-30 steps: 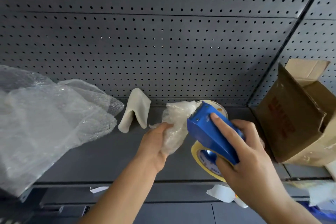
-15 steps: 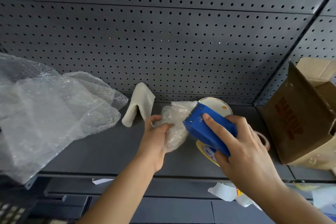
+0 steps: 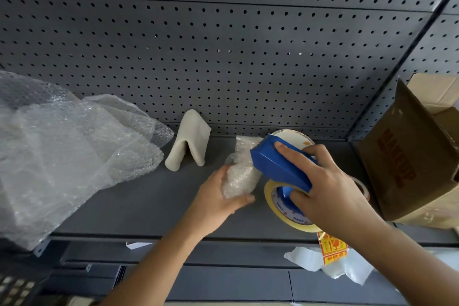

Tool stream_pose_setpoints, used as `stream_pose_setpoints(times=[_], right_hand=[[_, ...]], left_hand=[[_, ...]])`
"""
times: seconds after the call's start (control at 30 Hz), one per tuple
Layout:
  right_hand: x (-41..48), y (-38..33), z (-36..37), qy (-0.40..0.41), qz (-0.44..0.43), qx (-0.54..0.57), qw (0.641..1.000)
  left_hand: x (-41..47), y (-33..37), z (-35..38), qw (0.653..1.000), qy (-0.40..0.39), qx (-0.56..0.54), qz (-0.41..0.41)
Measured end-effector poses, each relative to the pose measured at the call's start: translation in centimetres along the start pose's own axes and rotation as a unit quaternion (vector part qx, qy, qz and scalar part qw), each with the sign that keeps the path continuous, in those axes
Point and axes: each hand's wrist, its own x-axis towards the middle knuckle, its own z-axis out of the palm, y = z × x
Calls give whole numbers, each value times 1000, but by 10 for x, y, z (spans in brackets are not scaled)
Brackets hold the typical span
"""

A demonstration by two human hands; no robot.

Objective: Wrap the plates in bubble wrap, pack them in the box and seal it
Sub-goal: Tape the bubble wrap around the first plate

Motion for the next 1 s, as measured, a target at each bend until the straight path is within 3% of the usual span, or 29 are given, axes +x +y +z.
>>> stream_pose_setpoints(times=[0.07, 0.23, 0.4, 0.53, 0.67, 0.83, 1.0], right_hand=[[6, -5, -5, -22, 9, -17, 1000], [25, -12, -20, -82, 3, -20, 996], [49, -16, -26, -98, -13, -33, 995], [61, -14, -30, -106, -21, -45, 993], [71, -15, -34, -115, -18, -22, 993], [79, -17, -40, -135, -28, -45, 989], [87, -20, -44, -156, -42, -89, 983]], left_hand=[[0, 2, 0, 998, 65, 17, 19], [9, 2, -10, 965, 143, 213, 57], [25, 1, -11, 977, 144, 109, 117], [26, 3, -11, 992, 91, 4, 86], [24, 3, -10, 989, 108, -6, 100], [28, 4, -17, 988, 66, 25, 137], [35, 3, -20, 980, 98, 72, 158]])
